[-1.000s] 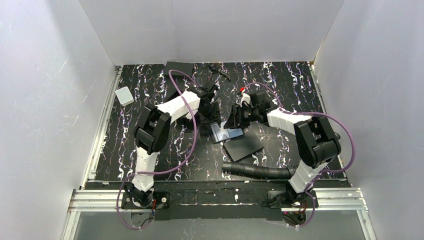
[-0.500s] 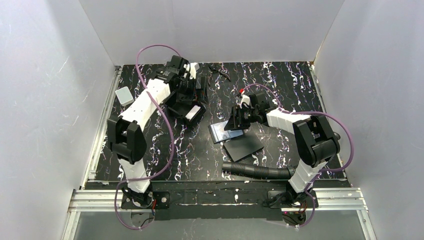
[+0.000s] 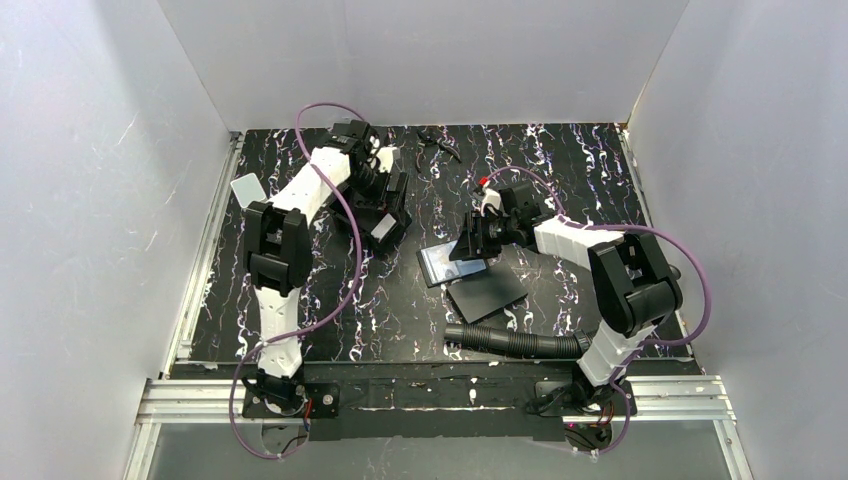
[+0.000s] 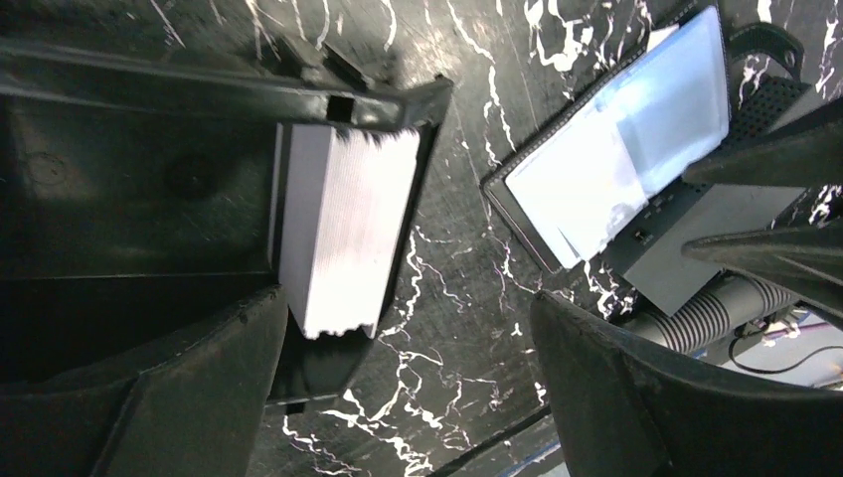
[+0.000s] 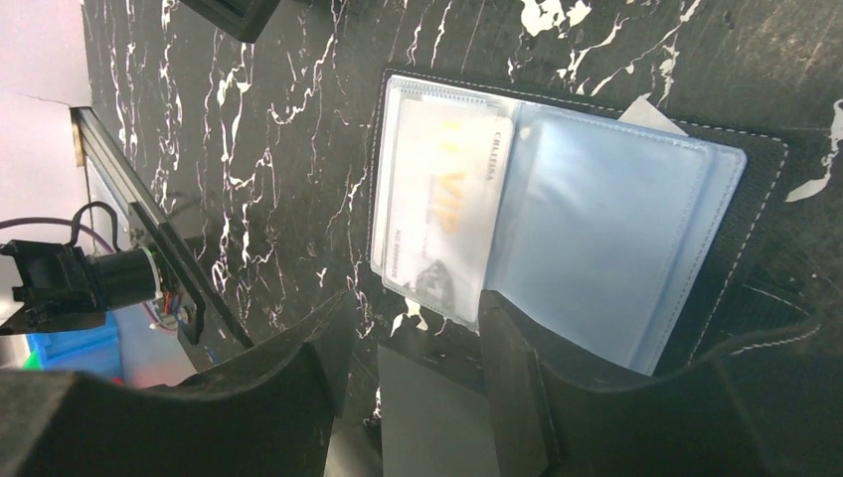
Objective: Put the credit cards into the card holder
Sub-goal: Pick up the credit card from the storage box.
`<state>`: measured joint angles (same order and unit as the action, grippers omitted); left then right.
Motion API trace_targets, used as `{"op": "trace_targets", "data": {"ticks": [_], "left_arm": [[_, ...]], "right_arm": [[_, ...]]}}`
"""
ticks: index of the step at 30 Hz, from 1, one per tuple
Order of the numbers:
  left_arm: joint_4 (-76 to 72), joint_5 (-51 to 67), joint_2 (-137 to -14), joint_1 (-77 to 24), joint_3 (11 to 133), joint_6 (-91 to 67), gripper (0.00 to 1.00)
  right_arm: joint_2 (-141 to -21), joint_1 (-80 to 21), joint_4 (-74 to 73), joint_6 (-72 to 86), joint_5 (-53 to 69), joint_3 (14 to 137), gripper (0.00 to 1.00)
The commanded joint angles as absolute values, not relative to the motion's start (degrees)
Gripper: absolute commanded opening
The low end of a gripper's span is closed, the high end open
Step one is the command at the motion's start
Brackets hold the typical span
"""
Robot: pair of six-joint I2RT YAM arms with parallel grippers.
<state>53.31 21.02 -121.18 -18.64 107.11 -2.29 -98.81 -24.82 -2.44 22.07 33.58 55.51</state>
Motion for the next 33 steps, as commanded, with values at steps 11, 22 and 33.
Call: {"op": "trace_targets", "data": {"ticks": [11, 22, 33], "left_arm": [[55.3, 22.9, -124.8, -18.2, 110.2, -0.2, 0.86], [54.9, 25.8, -125.0, -18.1, 110.6, -0.4, 0.64], [54.7, 26.0, -124.7, -18.2, 110.5, -0.8, 0.41]], "right_arm": [[-95.9, -25.0, -2.3, 21.1, 33.7, 55.6, 0.56], [-95.8, -25.0, -1.8, 21.5, 33.8, 55.1, 0.55], [-96.1, -25.0, -1.6, 21.6, 34.0, 55.0, 0.54]]}}
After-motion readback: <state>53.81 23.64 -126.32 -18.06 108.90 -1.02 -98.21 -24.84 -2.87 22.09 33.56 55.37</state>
